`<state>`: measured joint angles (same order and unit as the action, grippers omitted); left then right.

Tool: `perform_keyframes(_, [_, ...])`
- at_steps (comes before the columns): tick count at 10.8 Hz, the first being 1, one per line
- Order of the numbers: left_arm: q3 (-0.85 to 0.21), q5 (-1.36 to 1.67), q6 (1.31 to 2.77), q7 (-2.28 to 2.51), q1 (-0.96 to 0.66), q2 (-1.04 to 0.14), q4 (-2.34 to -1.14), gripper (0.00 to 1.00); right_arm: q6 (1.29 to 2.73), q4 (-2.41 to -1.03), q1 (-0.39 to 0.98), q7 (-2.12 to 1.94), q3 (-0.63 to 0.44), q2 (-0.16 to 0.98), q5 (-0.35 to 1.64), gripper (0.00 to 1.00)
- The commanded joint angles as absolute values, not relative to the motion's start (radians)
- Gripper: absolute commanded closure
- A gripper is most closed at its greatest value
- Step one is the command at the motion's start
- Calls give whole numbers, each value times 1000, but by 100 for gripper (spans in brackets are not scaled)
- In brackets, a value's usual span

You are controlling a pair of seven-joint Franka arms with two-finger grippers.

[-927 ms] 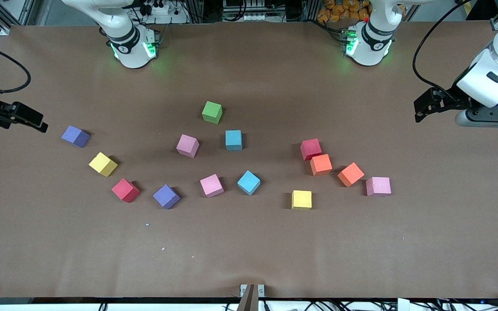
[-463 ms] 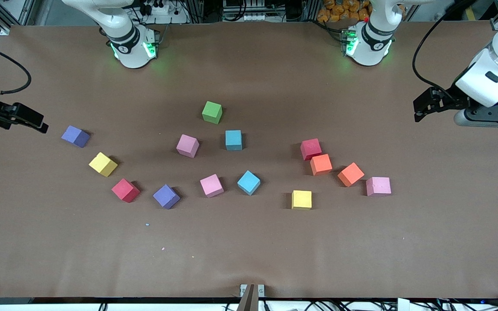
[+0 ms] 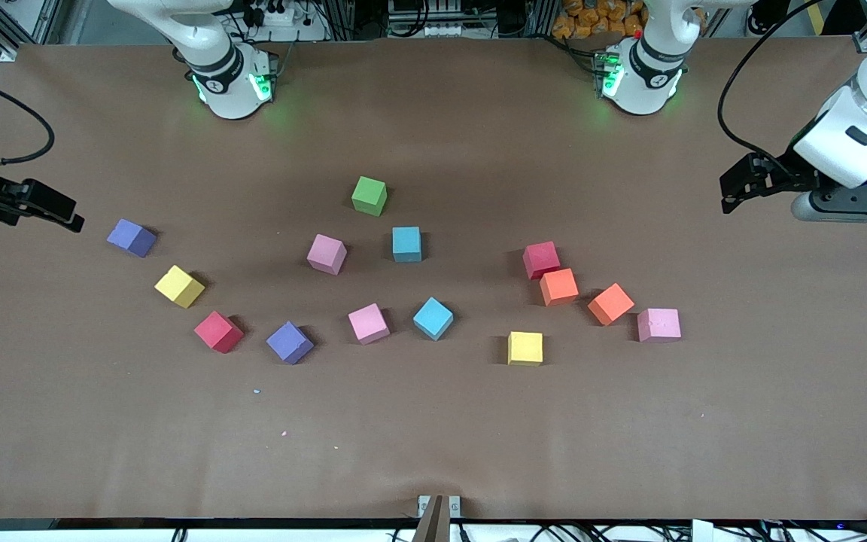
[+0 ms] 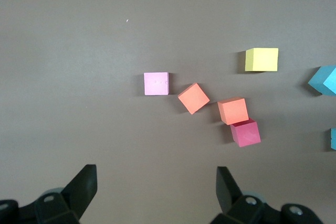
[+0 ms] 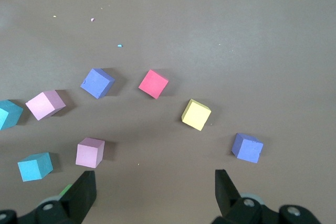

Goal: Arrange 11 blocks into digit 3

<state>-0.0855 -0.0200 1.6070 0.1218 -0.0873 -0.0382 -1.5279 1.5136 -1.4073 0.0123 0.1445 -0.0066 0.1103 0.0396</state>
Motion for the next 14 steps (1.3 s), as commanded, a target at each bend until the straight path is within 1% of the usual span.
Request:
perform_keyframes(1, [-89, -21, 1608, 158, -81, -89, -1531, 0, 1514, -1405, 2, 140, 0, 109, 34, 0])
perform_keyframes(2, [-90, -21, 1609, 172, -92, -141, -1532, 0, 1514, -1404, 5, 140, 0, 109, 35, 0])
perform_keyframes(4, [-100, -21, 1620, 215, -109, -205, -1563, 0, 1514, -1404, 3, 140, 0, 109, 34, 0])
perform_keyframes(5, [-101, -17, 1670, 236, -109, -222, -1606, 0, 1514, -1404, 2, 140, 0, 109, 34, 0])
perform_keyframes(7, [-109, -5, 1867, 317, -110, -222, -1757, 0, 1514, -1404, 3, 140, 0, 109, 34, 0])
perform_keyframes(10, [-123, -5, 2087, 443, -123, -261, -1926, 0, 1514, -1404, 5, 140, 0, 109, 35, 0])
perform_keyframes(11, [-123, -5, 2144, 528, -132, -281, -1952, 0, 1514, -1404, 5, 140, 0, 109, 35, 0])
perform_keyframes(14, [-123, -5, 2200, 696, -155, -354, -1957, 0, 1514, -1402, 5, 140, 0, 109, 35, 0])
